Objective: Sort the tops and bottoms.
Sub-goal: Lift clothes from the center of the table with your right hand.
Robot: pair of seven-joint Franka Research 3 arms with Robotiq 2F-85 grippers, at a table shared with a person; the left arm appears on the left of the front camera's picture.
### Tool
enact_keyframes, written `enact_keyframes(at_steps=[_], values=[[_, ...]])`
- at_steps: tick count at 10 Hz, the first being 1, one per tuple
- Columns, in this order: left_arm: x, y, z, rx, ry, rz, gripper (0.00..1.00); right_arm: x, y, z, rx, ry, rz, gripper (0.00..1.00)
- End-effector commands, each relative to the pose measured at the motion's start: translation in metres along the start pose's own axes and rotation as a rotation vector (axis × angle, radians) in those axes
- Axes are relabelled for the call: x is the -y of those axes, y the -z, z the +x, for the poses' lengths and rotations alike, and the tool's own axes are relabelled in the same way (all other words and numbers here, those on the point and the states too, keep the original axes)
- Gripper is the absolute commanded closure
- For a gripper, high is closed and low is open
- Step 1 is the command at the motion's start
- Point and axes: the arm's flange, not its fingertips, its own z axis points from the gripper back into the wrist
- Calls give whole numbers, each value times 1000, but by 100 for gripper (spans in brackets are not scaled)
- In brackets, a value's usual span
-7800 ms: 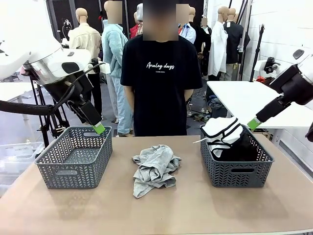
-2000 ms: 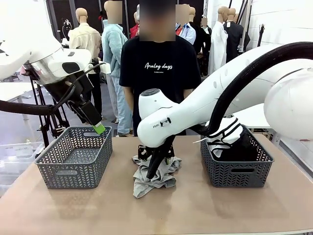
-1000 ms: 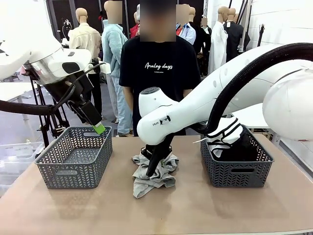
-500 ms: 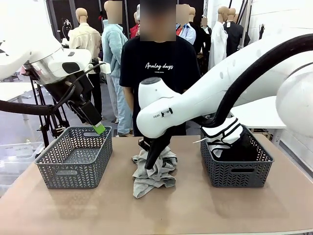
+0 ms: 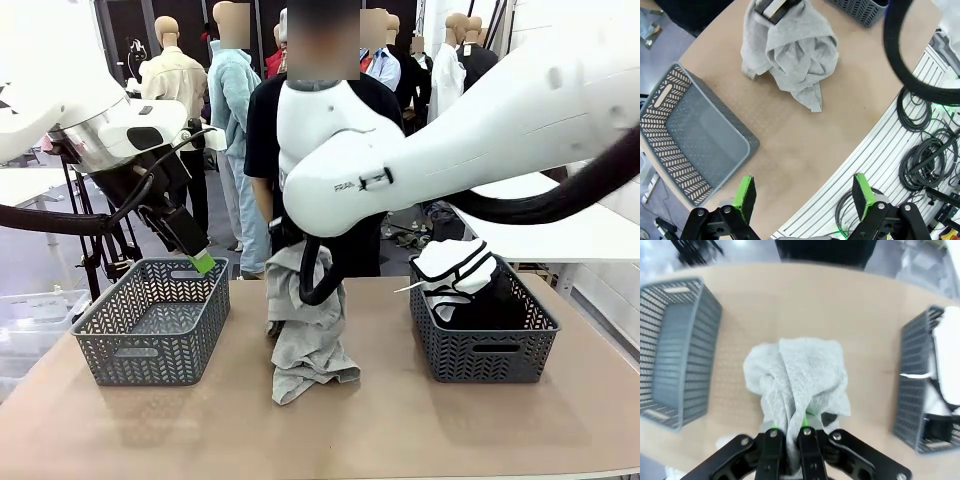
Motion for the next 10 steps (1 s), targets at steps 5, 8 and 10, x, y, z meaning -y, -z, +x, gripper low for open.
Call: enact_keyframes(at_steps=[5,8,10], values=[[-1,0,0,4,-1,2,0,-15,-107,-17,371,-65,-3,100],[-1,0,0,4,-1,2,0,-20,-133,-18,443,-52,-52,100],[-1,0,0,4,-1,2,0,-21,-144,-17,407,-96,-15,100]])
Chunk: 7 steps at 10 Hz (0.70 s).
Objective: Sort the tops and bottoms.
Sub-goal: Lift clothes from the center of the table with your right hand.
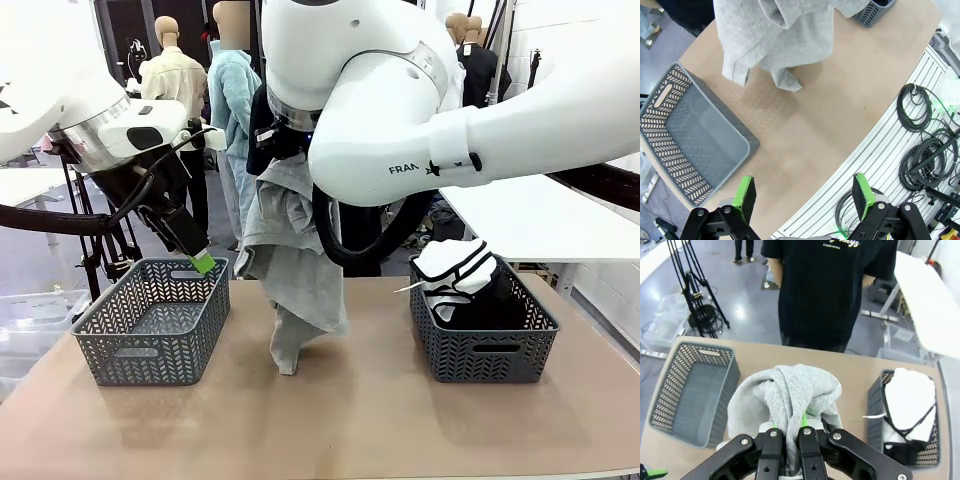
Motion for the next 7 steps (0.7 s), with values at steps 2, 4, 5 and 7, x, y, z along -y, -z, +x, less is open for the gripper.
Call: enact_keyframes(at_steps=[2,4,5,7], values=[[-1,0,0,4,-1,2,0,-7,-5,-1,-5,-20,24,100],[-1,0,0,4,-1,2,0,-7,-5,-1,-5,-20,24,100],[-1,0,0,4,-1,2,0,-7,-5,-1,-5,-20,24,100],[-1,0,0,4,-1,2,0,-7,-5,-1,-5,-20,24,100]])
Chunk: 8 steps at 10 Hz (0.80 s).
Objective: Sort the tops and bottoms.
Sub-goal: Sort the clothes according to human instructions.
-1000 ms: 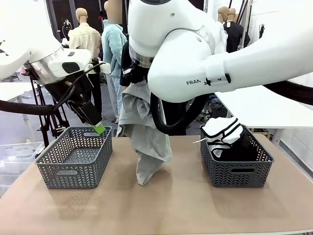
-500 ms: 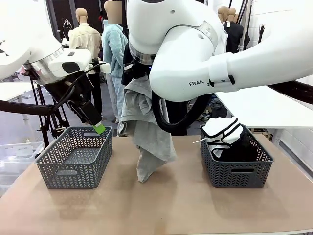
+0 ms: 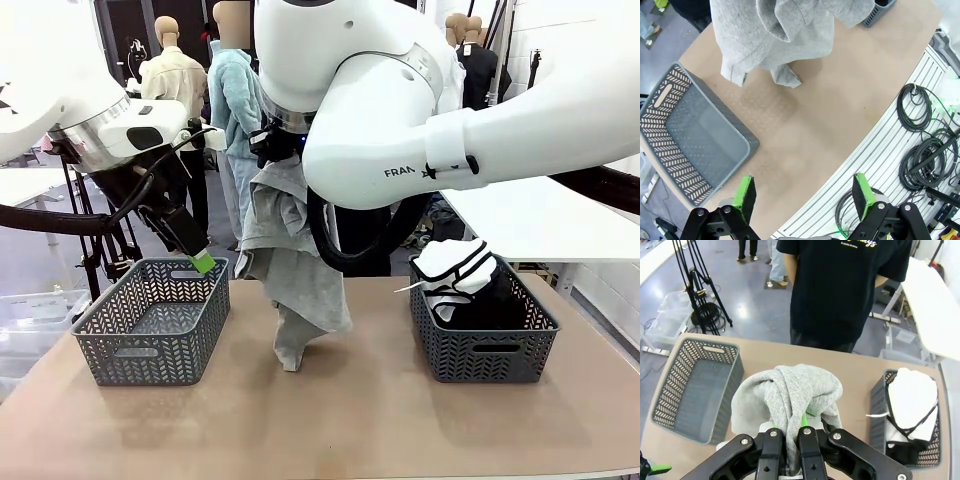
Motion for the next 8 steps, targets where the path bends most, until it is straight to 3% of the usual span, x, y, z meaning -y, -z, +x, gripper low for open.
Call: enact_keyframes(at_steps=[1,8], values=[[-1,0,0,4,-1,2,0,1,-1,3,-4,-6,13,100],[-1,0,0,4,-1,2,0,1,-1,3,-4,-6,13,100]])
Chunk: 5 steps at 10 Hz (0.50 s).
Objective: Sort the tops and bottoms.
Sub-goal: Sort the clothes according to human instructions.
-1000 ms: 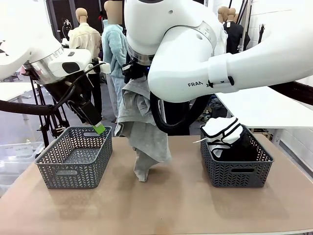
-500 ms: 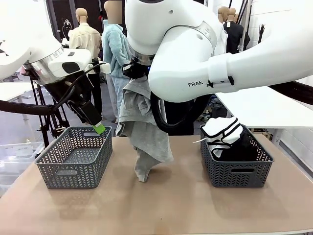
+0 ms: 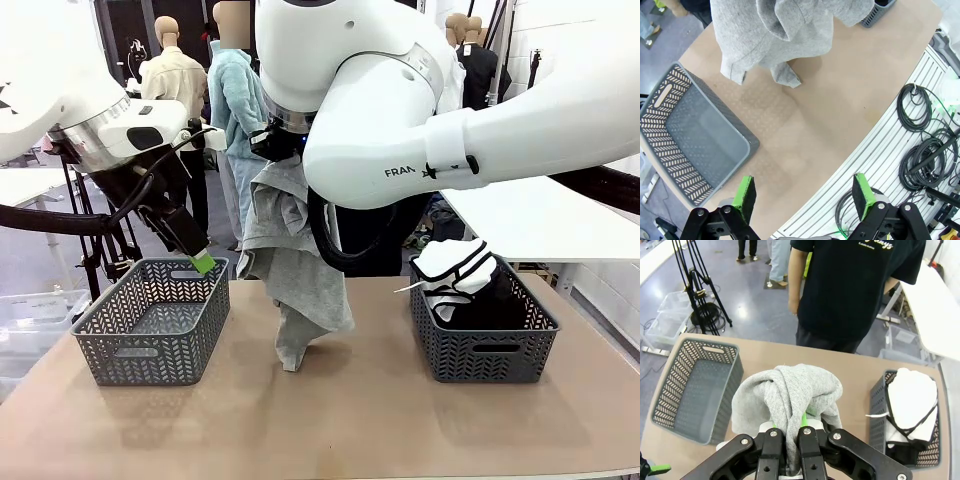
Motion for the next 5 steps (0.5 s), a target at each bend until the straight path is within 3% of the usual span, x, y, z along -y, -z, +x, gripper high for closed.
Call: enact_keyframes(at_steps=[1,5], values=[[-1,0,0,4,-1,2,0,1,-1,3,-4,-7,14,100],[-1,0,0,4,-1,2,0,1,-1,3,-4,-7,14,100]])
